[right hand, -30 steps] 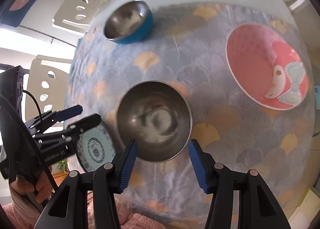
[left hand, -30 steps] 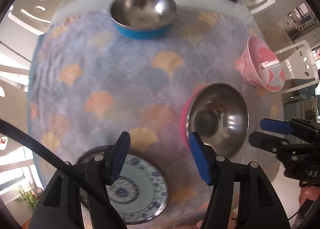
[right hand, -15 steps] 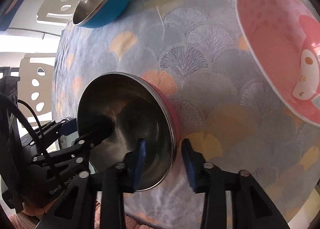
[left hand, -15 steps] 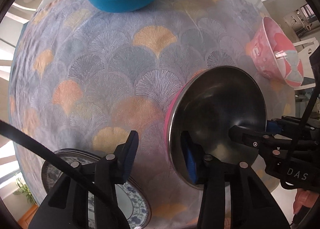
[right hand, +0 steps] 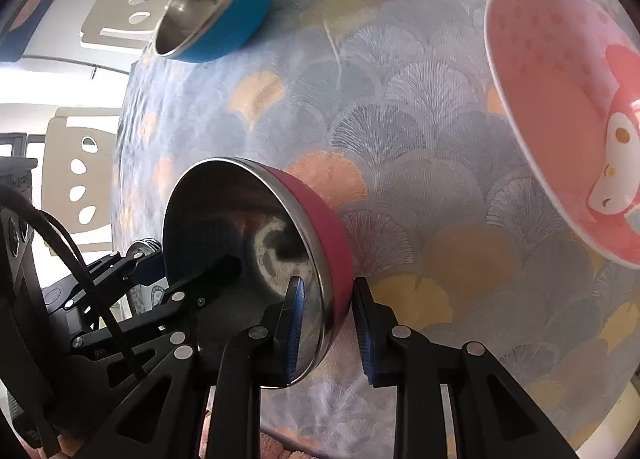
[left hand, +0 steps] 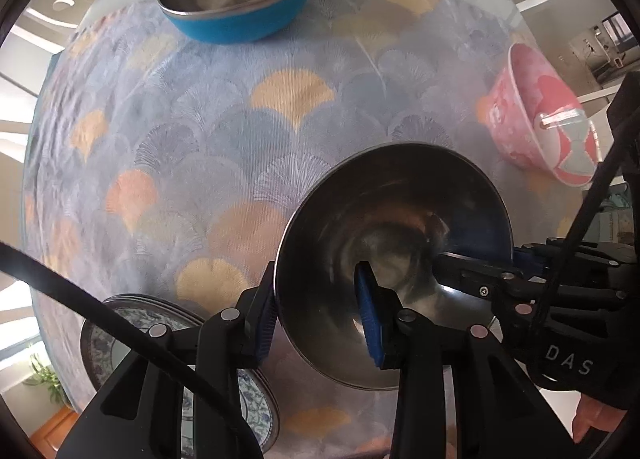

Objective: Organize plates and bowls
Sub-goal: 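Lift and carry the steel bowl with both grippers toward the pink cartoon bowl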

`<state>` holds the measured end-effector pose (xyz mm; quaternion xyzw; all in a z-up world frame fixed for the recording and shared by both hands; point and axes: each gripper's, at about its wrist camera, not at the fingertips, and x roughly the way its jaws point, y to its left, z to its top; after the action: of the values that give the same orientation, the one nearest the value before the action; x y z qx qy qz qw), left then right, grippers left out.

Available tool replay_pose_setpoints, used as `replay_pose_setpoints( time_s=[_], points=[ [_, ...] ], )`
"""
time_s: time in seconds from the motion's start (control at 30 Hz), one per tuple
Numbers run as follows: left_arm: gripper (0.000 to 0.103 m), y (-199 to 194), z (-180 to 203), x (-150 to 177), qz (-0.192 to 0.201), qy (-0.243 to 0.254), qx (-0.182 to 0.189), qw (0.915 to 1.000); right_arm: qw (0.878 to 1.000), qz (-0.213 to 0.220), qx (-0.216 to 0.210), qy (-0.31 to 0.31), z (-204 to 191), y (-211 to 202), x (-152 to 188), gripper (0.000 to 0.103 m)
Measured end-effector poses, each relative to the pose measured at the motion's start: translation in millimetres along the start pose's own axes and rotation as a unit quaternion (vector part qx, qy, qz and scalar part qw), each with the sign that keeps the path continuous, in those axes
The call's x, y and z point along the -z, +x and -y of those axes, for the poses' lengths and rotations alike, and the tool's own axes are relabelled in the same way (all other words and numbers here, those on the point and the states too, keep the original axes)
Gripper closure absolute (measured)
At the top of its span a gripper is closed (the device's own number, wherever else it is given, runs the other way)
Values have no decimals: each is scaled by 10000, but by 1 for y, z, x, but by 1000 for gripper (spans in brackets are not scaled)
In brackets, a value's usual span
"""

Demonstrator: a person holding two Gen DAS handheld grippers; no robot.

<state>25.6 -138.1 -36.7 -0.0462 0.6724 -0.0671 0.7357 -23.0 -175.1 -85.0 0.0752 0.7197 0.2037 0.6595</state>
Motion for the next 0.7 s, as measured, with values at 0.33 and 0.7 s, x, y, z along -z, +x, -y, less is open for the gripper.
replay_pose_setpoints(
  time_s=[0.33, 0.7],
  points=[
    [70, -29, 3, -7, 101, 8, 31, 9999, 9999, 14, -132, -6, -3, -18, 3, 78],
    [71, -41, -10, -21, 54, 159, 21, 9999, 9998, 82, -137, 71, 4, -44, -2, 78]
  ],
)
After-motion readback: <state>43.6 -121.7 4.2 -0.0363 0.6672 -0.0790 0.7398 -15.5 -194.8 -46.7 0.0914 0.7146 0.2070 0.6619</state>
